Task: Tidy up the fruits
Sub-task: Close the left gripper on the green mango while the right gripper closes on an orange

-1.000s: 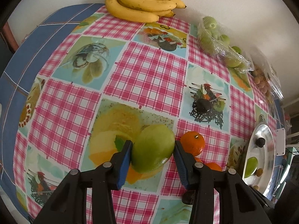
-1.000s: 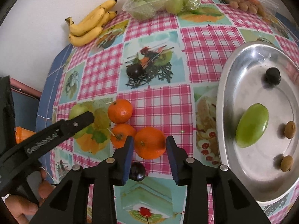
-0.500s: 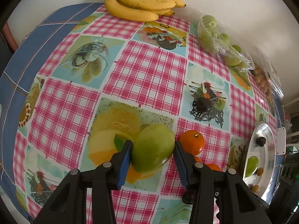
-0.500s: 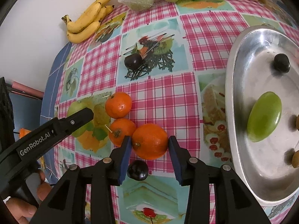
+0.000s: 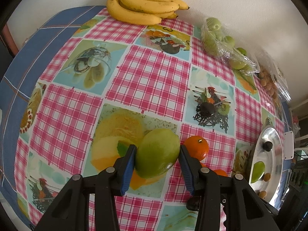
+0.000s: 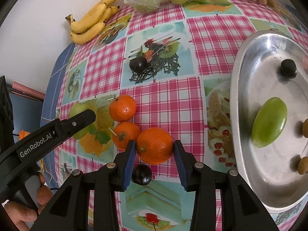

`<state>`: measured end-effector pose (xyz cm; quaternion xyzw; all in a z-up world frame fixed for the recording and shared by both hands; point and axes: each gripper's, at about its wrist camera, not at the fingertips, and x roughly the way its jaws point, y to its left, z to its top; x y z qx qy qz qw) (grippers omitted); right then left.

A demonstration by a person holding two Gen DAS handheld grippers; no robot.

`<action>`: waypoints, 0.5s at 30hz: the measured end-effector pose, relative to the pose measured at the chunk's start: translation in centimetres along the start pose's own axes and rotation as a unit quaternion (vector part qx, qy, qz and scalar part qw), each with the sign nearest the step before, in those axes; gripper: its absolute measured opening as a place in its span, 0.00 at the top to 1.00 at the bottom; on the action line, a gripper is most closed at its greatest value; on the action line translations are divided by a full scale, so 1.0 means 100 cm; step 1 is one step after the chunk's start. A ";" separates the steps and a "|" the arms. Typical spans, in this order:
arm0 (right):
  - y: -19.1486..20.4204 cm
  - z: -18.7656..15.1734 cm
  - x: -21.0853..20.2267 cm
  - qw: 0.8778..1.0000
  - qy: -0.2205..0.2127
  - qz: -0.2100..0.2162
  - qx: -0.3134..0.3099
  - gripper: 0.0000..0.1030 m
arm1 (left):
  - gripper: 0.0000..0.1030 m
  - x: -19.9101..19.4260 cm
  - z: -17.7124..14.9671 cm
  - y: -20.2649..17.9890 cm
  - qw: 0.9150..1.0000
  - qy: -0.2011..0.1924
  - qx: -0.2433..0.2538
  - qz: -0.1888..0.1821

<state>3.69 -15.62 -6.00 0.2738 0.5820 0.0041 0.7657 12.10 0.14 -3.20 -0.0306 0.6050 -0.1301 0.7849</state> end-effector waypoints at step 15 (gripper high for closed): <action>-0.001 0.003 -0.038 0.999 -0.043 0.014 0.006 0.60 | 0.54 -0.018 0.002 -0.007 1.000 -0.025 0.003 -0.005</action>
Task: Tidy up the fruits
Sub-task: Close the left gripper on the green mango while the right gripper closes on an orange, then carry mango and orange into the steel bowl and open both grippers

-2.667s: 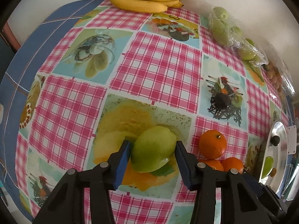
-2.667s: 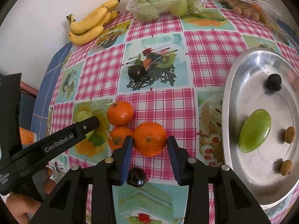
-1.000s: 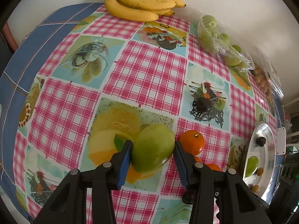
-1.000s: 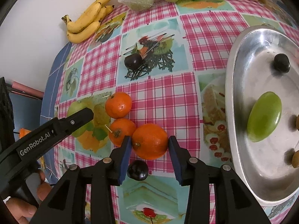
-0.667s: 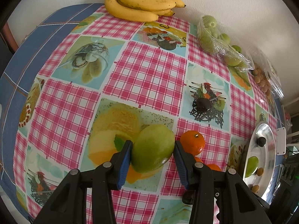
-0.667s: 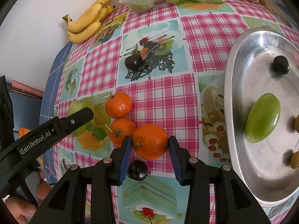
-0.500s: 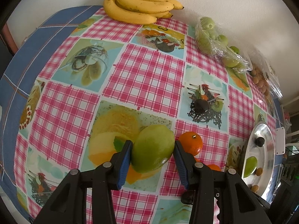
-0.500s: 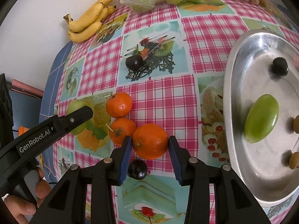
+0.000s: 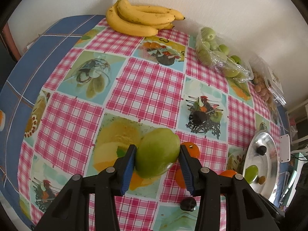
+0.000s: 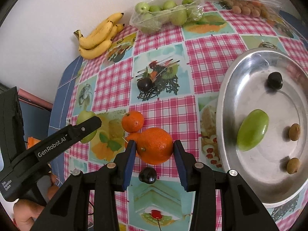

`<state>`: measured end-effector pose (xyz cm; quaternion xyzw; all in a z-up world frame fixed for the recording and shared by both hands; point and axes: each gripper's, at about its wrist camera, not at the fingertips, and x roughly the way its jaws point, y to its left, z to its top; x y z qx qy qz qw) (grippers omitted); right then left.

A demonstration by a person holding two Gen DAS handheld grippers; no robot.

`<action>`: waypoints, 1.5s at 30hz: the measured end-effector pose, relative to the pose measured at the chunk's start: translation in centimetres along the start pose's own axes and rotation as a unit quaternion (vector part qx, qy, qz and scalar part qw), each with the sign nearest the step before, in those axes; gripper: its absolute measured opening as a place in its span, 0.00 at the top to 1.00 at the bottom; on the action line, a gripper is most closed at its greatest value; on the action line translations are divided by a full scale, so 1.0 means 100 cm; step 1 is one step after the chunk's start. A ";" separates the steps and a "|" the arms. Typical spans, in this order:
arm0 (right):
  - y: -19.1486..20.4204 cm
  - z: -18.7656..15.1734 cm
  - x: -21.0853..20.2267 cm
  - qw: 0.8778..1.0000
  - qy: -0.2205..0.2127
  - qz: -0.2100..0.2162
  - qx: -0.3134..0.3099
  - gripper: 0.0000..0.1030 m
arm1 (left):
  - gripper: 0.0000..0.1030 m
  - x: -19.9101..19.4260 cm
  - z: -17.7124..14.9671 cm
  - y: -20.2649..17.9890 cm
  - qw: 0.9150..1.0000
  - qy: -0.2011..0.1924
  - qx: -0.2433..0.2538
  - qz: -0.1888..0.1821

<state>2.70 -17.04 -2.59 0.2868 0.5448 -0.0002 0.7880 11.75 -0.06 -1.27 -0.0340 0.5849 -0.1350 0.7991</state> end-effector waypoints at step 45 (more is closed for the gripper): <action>-0.203 -0.014 -0.088 0.960 -0.076 -0.164 0.214 0.60 | 0.54 0.023 -0.108 -0.209 0.956 0.048 0.286 -0.044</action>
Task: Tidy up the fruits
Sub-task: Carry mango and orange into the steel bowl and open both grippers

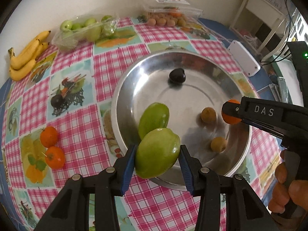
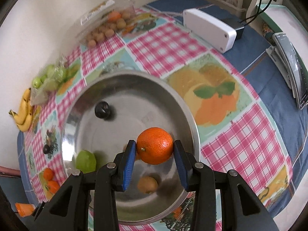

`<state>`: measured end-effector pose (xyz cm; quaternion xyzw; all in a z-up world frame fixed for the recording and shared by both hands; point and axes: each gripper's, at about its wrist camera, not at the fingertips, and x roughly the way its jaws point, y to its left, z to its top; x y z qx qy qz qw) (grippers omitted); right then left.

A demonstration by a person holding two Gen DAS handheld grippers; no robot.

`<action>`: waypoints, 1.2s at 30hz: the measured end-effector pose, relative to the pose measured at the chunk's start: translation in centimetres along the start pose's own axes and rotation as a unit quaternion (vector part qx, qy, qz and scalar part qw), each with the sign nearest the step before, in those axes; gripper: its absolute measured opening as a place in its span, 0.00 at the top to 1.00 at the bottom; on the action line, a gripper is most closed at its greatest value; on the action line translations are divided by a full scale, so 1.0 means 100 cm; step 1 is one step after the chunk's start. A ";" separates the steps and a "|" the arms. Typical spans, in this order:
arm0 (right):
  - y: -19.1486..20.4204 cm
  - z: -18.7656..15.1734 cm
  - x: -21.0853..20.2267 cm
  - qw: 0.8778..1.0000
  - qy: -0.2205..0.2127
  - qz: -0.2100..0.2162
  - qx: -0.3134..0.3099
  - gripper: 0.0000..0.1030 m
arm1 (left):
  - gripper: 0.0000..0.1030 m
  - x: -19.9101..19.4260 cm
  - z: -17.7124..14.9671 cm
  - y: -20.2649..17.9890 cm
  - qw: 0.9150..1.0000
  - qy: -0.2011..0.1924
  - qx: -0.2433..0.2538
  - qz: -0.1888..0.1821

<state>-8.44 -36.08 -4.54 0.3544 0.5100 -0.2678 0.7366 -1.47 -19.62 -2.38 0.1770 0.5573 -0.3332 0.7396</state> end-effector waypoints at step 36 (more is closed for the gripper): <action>0.027 -0.005 -0.028 0.998 -0.041 0.015 -0.034 0.52 | 0.44 -0.042 0.009 0.090 0.991 -0.047 -0.121 0.025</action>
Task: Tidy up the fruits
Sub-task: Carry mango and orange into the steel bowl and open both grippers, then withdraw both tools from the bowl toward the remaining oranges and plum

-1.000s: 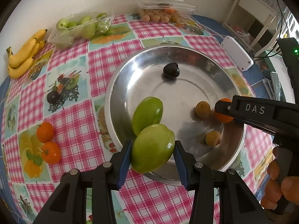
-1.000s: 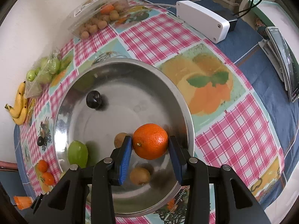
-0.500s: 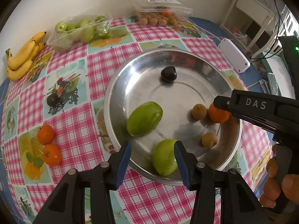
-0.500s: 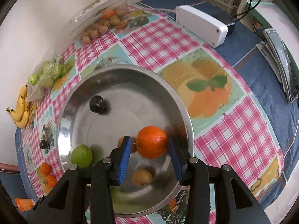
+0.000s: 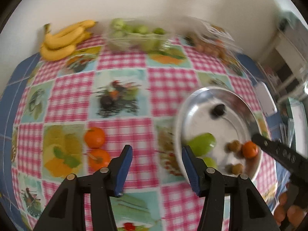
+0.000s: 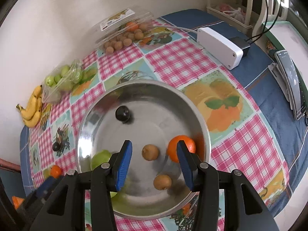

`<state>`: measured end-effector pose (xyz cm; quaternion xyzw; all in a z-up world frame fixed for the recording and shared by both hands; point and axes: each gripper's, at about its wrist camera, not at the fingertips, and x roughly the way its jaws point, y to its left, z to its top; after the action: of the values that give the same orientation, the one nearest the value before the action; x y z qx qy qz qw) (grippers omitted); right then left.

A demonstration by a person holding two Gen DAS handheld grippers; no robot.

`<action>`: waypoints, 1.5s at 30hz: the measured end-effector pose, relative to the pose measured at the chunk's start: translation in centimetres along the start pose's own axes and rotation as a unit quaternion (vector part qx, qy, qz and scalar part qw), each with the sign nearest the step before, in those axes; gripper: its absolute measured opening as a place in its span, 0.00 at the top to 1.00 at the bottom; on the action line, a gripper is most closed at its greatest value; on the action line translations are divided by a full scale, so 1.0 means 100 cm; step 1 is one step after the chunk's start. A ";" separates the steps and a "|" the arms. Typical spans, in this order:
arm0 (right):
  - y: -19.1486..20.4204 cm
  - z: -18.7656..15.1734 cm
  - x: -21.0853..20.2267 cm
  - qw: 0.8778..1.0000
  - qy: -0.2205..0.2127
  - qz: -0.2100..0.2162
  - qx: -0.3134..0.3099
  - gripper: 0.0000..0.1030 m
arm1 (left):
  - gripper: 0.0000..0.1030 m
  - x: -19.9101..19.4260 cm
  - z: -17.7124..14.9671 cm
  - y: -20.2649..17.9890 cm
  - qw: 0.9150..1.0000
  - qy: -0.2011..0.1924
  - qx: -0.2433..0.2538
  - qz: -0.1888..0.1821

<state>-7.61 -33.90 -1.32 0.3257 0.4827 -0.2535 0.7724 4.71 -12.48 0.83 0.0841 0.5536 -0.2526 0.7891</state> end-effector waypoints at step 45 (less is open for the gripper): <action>0.067 -0.032 0.022 0.991 0.021 -0.023 -0.127 0.21 | 0.00 0.013 -0.021 0.083 0.991 0.029 -0.093 0.090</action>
<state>-3.90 -27.26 -2.61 0.2187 0.5350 -0.2008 0.7910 7.42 -4.92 -2.38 0.0669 0.5872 -0.1258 0.7968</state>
